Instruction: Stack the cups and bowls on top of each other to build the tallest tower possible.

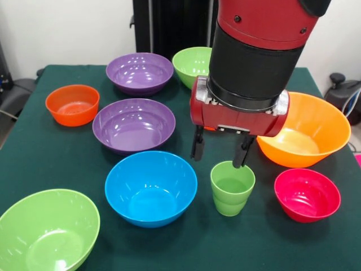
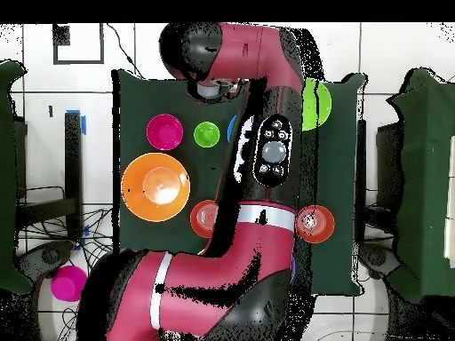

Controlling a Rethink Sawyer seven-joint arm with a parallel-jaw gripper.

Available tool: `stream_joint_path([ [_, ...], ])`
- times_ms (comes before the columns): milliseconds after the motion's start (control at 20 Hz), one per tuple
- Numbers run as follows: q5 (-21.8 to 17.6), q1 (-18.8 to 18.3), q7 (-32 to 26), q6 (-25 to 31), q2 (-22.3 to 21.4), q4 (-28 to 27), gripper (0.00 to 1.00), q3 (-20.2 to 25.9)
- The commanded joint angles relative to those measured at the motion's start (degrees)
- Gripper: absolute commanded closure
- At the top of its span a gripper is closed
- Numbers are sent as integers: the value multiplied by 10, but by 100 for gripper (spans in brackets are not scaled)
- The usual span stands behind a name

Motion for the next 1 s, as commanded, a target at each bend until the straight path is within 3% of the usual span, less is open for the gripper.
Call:
stream_joint_path([
  [50, 3, 12, 74, 29, 9, 32, 0, 27],
  [1000, 0, 20, 90, -111, -17, 191, 0, 29],
])
